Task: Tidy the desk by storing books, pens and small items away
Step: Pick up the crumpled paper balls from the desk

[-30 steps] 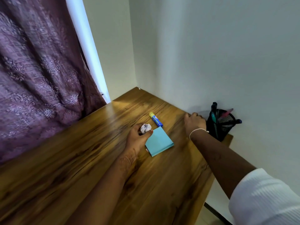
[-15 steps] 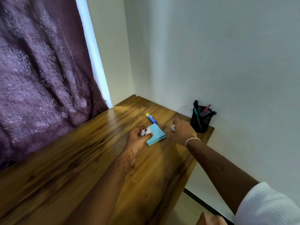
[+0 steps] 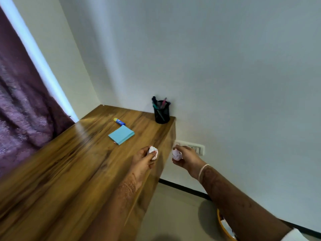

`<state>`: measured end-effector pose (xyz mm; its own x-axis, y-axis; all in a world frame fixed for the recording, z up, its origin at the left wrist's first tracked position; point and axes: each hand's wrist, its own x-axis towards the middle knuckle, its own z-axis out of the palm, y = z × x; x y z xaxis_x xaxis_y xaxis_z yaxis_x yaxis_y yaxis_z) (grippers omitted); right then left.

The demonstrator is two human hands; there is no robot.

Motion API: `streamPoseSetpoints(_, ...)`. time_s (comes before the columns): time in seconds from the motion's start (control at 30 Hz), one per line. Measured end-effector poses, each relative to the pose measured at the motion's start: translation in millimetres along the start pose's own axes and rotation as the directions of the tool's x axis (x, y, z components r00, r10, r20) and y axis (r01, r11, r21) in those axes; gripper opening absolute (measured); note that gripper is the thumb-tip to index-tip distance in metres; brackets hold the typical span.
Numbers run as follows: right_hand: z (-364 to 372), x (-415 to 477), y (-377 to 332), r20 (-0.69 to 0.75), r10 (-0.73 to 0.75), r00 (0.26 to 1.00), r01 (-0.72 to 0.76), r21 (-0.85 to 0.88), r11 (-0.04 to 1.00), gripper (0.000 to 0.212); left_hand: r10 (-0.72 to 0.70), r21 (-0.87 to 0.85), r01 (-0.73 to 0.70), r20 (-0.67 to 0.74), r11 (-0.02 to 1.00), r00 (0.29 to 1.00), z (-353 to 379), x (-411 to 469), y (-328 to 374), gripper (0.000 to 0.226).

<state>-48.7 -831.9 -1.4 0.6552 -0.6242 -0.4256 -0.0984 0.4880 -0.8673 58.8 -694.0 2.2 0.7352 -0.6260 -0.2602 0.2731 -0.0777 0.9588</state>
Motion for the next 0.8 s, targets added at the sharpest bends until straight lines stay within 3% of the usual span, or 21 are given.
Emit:
streamPoseSetpoints(0.1,-47,-18,9,0.017,0.052,0.999,-0.054,0.129,0.99,0.035,-0.055,0.003,0.055,0.038,0.998,0.998,42,-17,-18,0.023)
streamPoseSetpoints(0.27,-134,-45,33,-0.099,0.168,0.981,-0.132,0.301,0.944,0.019,-0.131,-0.061,0.134,0.051,0.989,0.99,120,-47,-53,0.019)
streamPoseSetpoints(0.5,-281,-77,81,-0.123,0.29,0.949,-0.253,0.249,0.935,0.03,-0.359,-0.238,0.354,0.026,0.904,0.933,227,-84,-137,0.017)
streamPoseSetpoints(0.67,-361,-85,122,-0.27,0.402,0.875,-0.278,0.4,0.873,0.014,-0.496,-0.191,0.495,0.051,0.847,0.867,283,-97,-196,0.011)
streamPoseSetpoints(0.8,-408,-69,166,-0.373,0.459,0.806,-0.288,0.429,0.856,0.013,-0.585,-0.122,0.587,0.05,0.801,0.809,312,-84,-253,0.01)
